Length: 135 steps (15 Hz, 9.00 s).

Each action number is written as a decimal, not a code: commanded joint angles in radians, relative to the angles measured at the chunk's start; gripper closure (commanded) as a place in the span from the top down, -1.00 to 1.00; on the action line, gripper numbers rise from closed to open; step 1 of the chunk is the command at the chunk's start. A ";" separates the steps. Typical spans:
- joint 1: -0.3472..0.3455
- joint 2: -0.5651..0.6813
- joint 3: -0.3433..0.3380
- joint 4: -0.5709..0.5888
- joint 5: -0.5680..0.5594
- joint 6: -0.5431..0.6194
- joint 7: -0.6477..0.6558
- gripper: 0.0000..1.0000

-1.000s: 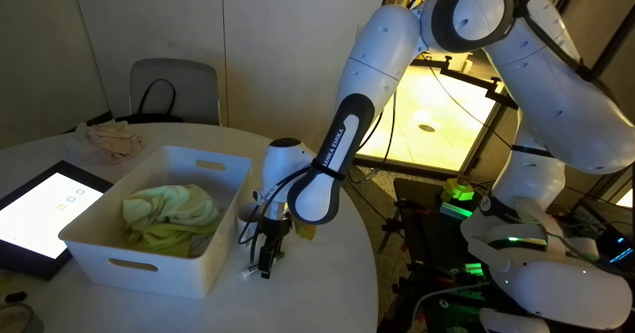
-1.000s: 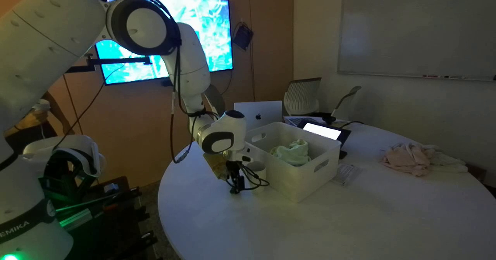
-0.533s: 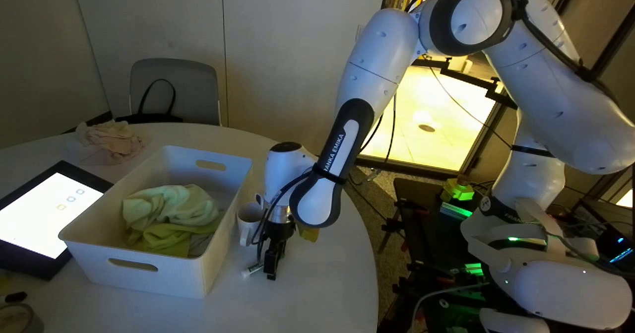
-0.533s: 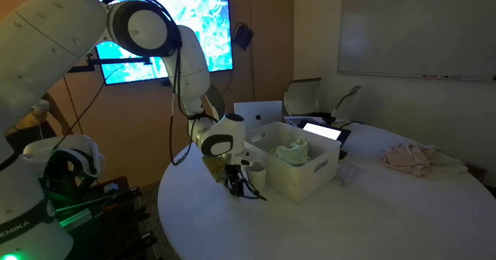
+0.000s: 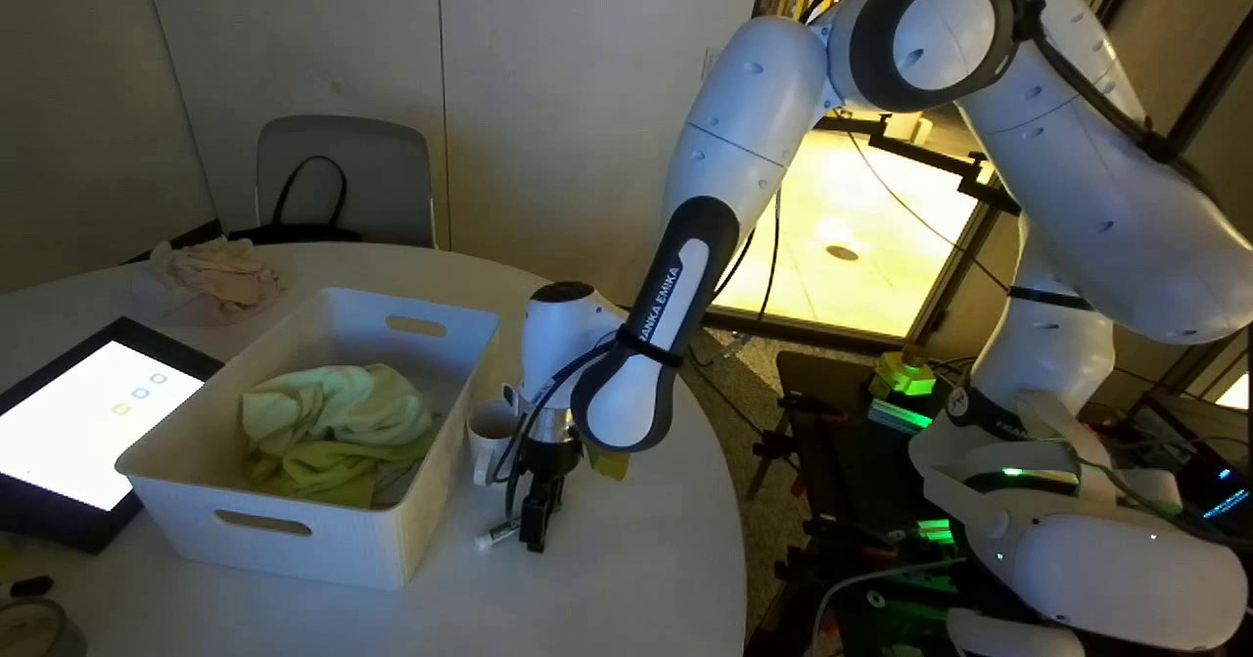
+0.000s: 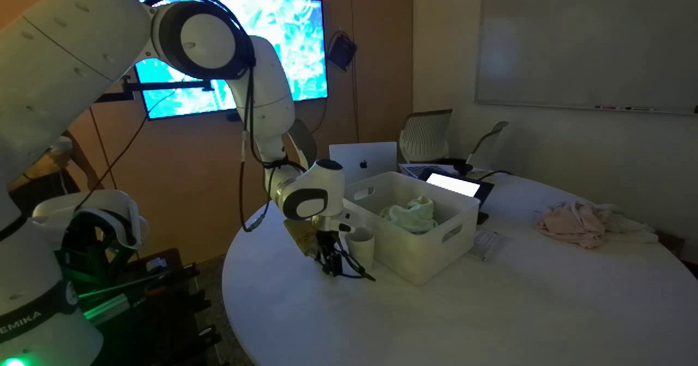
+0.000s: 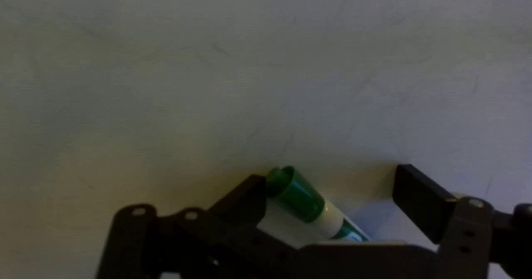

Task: Put the towels in the basket and the smaller objects into the white mug

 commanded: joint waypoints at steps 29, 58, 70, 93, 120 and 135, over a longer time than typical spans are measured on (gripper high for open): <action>0.122 -0.185 -0.101 -0.154 -0.096 -0.088 -0.044 -0.98; 0.087 -0.374 -0.182 -0.300 -0.129 -0.106 -0.012 -0.96; 0.033 -0.398 -0.210 -0.288 0.173 -0.131 0.295 0.97; 0.143 -0.358 -0.132 -0.222 0.538 -0.155 1.059 1.00; 0.177 -0.154 -0.157 -0.130 0.613 -0.004 1.431 1.00; 0.229 -0.106 -0.195 -0.105 0.566 -0.024 1.566 1.00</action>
